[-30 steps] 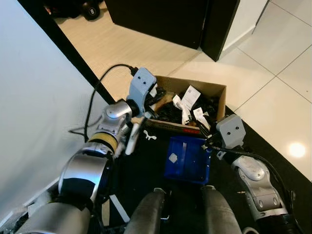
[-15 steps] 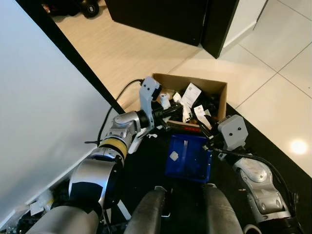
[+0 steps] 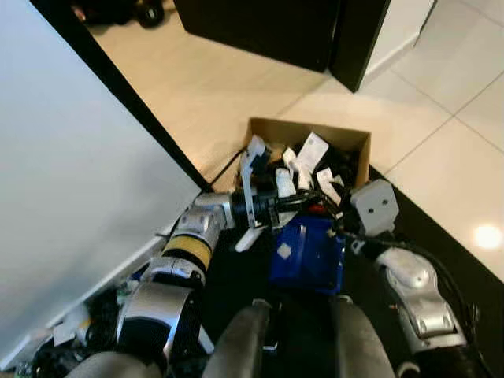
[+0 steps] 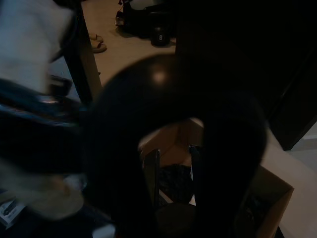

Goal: Sweep floor

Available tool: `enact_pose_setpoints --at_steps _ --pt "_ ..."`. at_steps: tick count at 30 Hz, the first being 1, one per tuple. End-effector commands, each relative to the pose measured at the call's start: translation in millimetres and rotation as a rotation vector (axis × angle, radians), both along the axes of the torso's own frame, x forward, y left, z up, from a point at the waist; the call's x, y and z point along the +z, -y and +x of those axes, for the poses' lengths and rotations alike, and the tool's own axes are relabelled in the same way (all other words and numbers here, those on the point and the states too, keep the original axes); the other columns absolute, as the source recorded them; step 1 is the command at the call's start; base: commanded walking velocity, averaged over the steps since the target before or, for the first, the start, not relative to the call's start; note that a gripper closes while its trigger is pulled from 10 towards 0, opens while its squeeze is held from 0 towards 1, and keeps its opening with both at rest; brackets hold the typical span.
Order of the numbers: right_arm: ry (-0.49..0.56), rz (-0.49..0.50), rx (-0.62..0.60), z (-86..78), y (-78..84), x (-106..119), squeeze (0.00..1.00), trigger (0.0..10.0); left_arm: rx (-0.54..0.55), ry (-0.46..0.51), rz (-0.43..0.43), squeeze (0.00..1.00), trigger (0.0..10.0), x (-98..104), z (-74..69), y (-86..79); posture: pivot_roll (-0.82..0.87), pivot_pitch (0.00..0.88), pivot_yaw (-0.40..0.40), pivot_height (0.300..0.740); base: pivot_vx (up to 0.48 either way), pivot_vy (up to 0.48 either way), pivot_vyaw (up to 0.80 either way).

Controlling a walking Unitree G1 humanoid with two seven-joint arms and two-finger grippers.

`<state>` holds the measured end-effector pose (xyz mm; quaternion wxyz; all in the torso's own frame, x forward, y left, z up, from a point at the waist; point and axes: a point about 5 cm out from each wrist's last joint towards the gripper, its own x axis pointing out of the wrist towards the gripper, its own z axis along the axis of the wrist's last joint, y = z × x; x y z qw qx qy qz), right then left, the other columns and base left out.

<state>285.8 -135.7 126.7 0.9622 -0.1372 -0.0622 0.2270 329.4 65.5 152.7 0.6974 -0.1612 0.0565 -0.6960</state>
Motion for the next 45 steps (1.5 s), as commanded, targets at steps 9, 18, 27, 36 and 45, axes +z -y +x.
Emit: enact_pose_setpoints --at_steps 9,18,27,36,45 --pt "-0.185 -0.006 -0.029 -5.6 4.8 -39 0.0 10.0 -0.213 0.038 -0.021 0.0 10.0 19 -38.4 -8.3 -0.05 0.42 0.134 0.74 0.0 0.0 0.0" --pt "-0.185 0.002 -0.034 -3.9 4.2 -41 0.0 10.0 -0.023 0.279 0.115 0.0 10.0 57 -15.0 -48.4 -0.03 0.413 0.137 0.74 0.0 0.0 0.0" --pt "-0.184 0.003 -0.033 -3.5 3.7 -41 0.0 10.0 0.135 0.371 0.247 0.0 10.0 61 9.5 -71.2 -0.04 0.414 0.132 0.74 0.0 0.0 0.0" --pt "-0.179 -0.004 -0.038 -5.9 8.2 -40 0.0 10.0 0.336 0.464 0.442 0.0 10.0 29 31.4 -71.5 -0.07 0.42 0.131 0.74 0.0 0.0 0.0" --pt "-0.175 -0.007 -0.035 -5.1 7.3 -38 0.0 10.0 0.389 0.374 0.361 0.0 10.0 3 34.4 -43.1 -0.09 0.439 0.13 0.74 0.0 0.0 0.0"
